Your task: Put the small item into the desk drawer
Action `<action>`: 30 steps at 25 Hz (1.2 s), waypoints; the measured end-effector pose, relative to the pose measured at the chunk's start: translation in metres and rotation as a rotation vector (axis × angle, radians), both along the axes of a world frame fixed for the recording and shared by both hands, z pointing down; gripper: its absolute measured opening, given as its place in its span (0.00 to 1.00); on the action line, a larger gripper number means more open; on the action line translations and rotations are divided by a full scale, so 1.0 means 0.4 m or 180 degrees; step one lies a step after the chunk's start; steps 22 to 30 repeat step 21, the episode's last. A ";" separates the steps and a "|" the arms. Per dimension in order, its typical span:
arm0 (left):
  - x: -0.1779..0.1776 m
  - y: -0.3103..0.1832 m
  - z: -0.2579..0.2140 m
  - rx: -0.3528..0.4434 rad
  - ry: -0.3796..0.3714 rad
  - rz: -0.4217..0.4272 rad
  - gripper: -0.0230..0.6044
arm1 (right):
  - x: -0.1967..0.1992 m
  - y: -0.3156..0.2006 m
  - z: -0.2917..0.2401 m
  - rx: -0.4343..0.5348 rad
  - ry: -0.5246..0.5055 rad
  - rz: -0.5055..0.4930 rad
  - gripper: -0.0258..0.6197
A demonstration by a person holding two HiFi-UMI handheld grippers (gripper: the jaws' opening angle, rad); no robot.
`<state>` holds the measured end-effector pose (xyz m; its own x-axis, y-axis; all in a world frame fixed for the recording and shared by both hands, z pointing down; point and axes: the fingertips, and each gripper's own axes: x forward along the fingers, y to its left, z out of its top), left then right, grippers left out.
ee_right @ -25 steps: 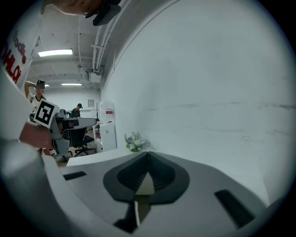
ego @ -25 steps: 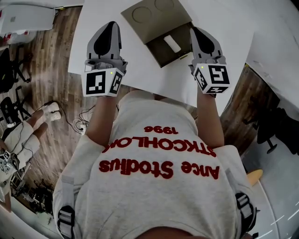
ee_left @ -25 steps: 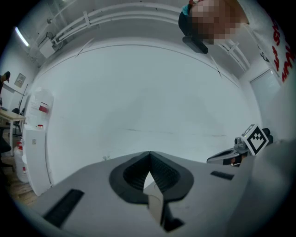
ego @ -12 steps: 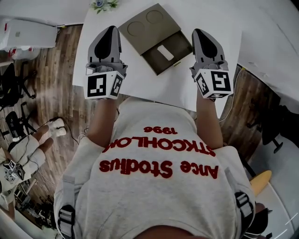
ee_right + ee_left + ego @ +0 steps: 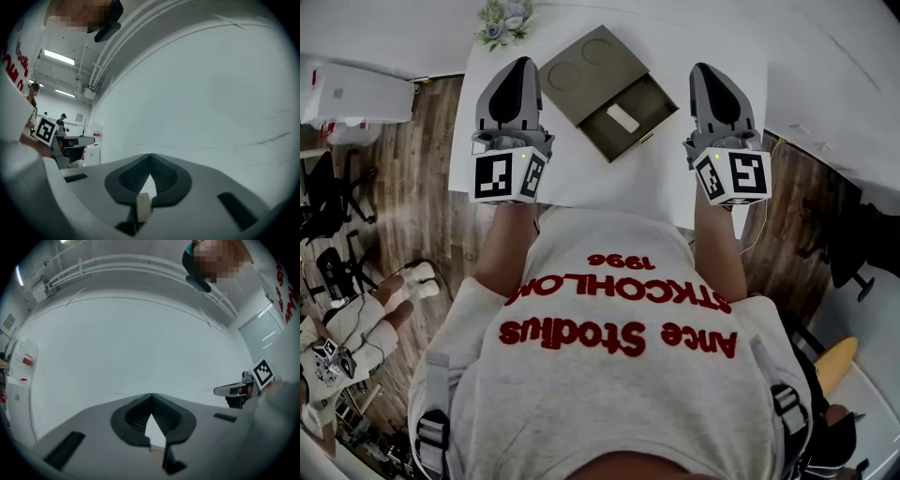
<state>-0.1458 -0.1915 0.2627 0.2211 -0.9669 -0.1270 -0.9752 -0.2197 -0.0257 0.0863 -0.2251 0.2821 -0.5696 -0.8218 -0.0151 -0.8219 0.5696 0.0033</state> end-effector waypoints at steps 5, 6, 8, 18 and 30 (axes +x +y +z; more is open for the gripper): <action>0.010 -0.004 -0.003 0.0021 0.0014 0.0052 0.04 | 0.010 0.007 -0.021 0.0068 0.0002 0.0021 0.05; 0.013 -0.003 -0.003 0.0021 0.0011 0.0065 0.05 | 0.012 0.009 -0.024 0.0080 0.0008 0.0026 0.05; 0.016 0.000 -0.005 0.0025 0.0003 0.0084 0.05 | 0.016 0.014 -0.030 0.0106 0.0008 0.0036 0.05; 0.016 0.008 -0.010 0.0037 0.0000 0.0096 0.04 | 0.025 0.027 -0.038 0.0146 0.0000 0.0064 0.05; 0.014 0.014 -0.010 0.0029 -0.0004 0.0092 0.04 | 0.019 0.033 -0.039 0.0146 0.0019 0.0051 0.05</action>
